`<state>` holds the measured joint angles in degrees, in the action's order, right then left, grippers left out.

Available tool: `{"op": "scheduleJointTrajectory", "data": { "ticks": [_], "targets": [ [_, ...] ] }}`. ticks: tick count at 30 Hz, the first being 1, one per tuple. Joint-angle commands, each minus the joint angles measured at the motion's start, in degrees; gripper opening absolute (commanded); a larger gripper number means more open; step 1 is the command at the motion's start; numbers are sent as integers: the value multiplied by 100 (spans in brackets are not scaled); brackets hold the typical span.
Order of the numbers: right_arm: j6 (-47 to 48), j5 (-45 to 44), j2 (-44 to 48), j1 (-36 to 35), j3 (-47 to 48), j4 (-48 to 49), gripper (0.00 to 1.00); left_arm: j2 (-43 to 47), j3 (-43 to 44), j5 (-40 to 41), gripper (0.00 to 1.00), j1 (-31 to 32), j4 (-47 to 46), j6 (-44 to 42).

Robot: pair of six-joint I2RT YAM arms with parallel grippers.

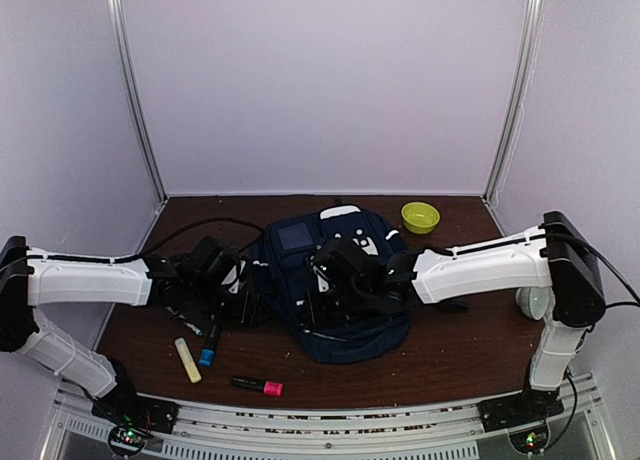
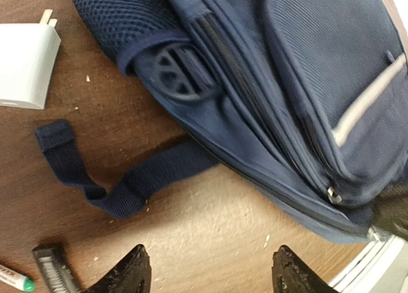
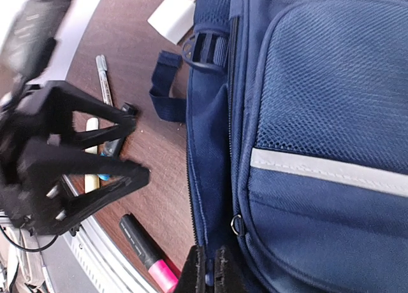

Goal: Pack the student bag
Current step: Hold the largest pocket of the student bag.

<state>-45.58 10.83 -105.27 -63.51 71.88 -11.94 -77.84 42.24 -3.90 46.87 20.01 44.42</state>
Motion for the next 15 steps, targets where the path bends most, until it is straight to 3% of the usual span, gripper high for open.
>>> {"op": "scheduleJointTrajectory", "data": {
  "ticks": [1, 8, 12, 15],
  "targets": [
    [-186, -784, 587, -229, -411, -63, 0, -333, 305, 79, 67, -20, -681, 636],
    [-373, -932, 721, -313, -752, 139, 0, -717, 370, -321, 62, -20, -1633, 959],
    [-403, -1020, 789, -321, -832, 176, 0, -438, 131, -169, 73, -16, -1834, 1031],
    [-402, -1046, 844, -325, -851, 206, 0, -797, 400, -248, 72, -19, -1587, 967]
  ]
}}
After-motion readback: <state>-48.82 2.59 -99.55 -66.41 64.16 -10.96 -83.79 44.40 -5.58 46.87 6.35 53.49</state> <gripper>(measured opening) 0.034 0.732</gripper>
